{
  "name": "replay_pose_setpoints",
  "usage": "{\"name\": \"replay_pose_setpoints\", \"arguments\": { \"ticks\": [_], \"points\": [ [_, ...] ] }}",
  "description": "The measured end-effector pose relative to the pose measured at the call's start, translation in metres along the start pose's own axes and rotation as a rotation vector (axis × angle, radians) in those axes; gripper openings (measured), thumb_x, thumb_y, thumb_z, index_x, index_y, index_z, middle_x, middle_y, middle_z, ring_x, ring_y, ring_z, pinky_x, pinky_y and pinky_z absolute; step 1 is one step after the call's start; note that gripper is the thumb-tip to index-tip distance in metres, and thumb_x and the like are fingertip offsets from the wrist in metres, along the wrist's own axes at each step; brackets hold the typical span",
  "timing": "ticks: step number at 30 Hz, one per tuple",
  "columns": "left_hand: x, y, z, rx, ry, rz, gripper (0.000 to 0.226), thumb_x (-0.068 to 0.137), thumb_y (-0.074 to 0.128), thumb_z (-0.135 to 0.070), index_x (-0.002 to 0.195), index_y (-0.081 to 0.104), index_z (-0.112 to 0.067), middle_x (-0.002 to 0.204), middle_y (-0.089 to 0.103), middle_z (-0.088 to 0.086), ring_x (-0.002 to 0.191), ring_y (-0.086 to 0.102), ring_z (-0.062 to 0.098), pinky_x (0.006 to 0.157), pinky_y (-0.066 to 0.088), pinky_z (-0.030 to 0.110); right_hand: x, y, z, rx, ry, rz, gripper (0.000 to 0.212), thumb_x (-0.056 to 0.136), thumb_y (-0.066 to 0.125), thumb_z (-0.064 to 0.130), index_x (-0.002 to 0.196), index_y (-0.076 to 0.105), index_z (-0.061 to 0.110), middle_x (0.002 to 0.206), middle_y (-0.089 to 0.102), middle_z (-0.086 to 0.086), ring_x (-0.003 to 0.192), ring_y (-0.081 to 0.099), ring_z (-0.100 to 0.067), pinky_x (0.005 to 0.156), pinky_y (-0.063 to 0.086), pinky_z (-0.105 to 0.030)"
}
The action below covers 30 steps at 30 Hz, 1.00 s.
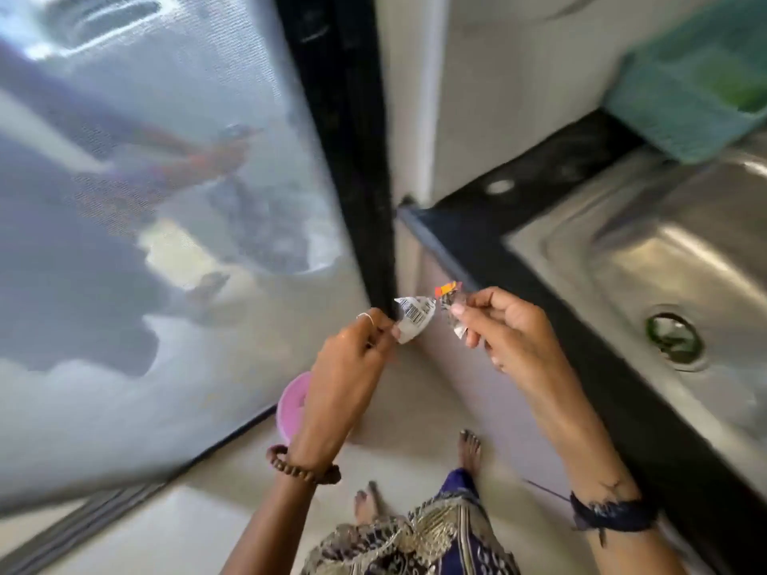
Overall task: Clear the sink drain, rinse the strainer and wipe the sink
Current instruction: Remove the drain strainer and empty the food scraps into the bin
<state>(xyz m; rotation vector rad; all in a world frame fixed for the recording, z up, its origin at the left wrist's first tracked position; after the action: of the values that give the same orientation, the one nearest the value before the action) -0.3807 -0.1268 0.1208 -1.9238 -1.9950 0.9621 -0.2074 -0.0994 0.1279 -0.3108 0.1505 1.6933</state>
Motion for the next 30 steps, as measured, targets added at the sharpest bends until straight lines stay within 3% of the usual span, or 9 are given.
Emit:
{"name": "replay_pose_setpoints", "arguments": {
  "ticks": [2,6,8,10,14,19,22,27,30],
  "points": [
    [-0.019,-0.028,0.055,0.002,-0.125,-0.063,0.008,0.090,0.052,-0.025,0.085,0.058,-0.026,0.077,0.067,0.003,0.074,0.059,0.026,0.069,0.046,0.035,0.004,0.058,-0.018,-0.115,0.041,0.133,0.016,0.087,0.062,0.019,0.071,0.061,0.019,0.044,0.056,0.010,0.035,0.044,0.004,0.038,0.032,-0.006],
    [-0.045,-0.050,0.148,0.037,-0.317,-0.143,0.015,0.090,0.053,-0.025,0.093,0.064,-0.016,0.085,0.072,0.007,0.084,0.063,0.027,0.060,0.032,0.029,0.019,0.146,-0.069,-0.379,0.087,0.277,0.014,0.085,0.063,0.012,0.071,0.062,0.015,0.042,0.053,0.008,0.038,0.044,0.001,0.043,0.031,-0.010],
    [-0.049,-0.046,0.191,0.034,-0.406,-0.155,0.017,0.089,0.054,-0.026,0.092,0.065,-0.013,0.088,0.072,0.008,0.085,0.064,0.028,0.061,0.038,0.031,0.027,0.176,-0.100,-0.558,0.071,0.317,0.008,0.083,0.065,0.017,0.076,0.069,0.014,0.054,0.059,0.004,0.051,0.050,-0.004,0.053,0.035,-0.019],
    [-0.046,-0.032,0.238,0.058,-0.470,-0.137,0.020,0.089,0.056,-0.027,0.093,0.067,-0.012,0.090,0.072,0.011,0.085,0.064,0.029,0.062,0.041,0.032,0.039,0.200,-0.139,-0.732,0.051,0.348,0.010,0.082,0.064,0.021,0.081,0.072,0.015,0.072,0.069,-0.005,0.068,0.059,-0.015,0.055,0.030,-0.021],
    [-0.026,0.013,0.334,0.056,-0.528,-0.115,0.019,0.086,0.059,-0.027,0.089,0.070,-0.012,0.086,0.072,0.013,0.080,0.063,0.029,0.059,0.039,0.032,0.063,0.238,-0.236,-1.003,-0.018,0.427,0.015,0.086,0.059,0.031,0.087,0.070,0.021,0.091,0.056,-0.005,0.084,0.060,-0.026,0.053,0.028,-0.025],
    [0.014,0.097,0.453,-0.025,-0.590,-0.136,0.016,0.085,0.059,-0.018,0.077,0.066,-0.007,0.077,0.069,0.013,0.072,0.061,0.029,0.057,0.037,0.029,0.100,0.278,-0.383,-1.064,0.010,0.489,0.012,0.088,0.052,0.018,0.092,0.061,0.012,0.096,0.064,-0.008,0.083,0.061,-0.030,0.062,0.043,-0.031],
    [0.051,0.142,0.518,-0.079,-0.609,-0.193,0.020,0.086,0.055,-0.014,0.076,0.062,0.002,0.074,0.068,0.018,0.065,0.061,0.036,0.057,0.051,0.039,0.128,0.308,-0.462,-1.131,-0.075,0.560,0.019,0.091,0.046,0.013,0.107,0.055,0.010,0.111,0.062,-0.009,0.093,0.061,-0.032,0.069,0.043,-0.033],
    [0.088,0.173,0.572,-0.006,-0.642,0.032,0.023,0.088,0.044,-0.001,0.105,0.056,0.010,0.095,0.068,0.030,0.082,0.066,0.041,0.076,0.053,0.046,0.154,0.332,-0.517,-1.232,-0.069,0.662,0.030,0.094,0.045,0.015,0.123,0.048,0.011,0.116,0.060,-0.014,0.104,0.057,-0.034,0.080,0.044,-0.038],
    [0.079,0.174,0.563,0.078,-0.618,0.078,0.033,0.093,0.043,-0.006,0.124,0.045,0.005,0.103,0.066,0.027,0.083,0.066,0.040,0.074,0.055,0.047,0.148,0.324,-0.508,-1.160,-0.014,0.618,0.028,0.094,0.044,0.019,0.121,0.051,0.011,0.115,0.061,-0.013,0.100,0.058,-0.033,0.075,0.043,-0.036]
  ]
}}
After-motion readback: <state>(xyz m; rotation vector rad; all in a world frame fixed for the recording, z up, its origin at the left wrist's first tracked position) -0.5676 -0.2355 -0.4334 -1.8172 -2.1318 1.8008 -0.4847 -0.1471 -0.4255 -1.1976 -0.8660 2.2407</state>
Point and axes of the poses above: each hand's wrist, its own x-axis towards the middle knuckle, its own y-axis out of the palm, z = x × y, the point moved 4 cm from there along x, towards the middle knuckle
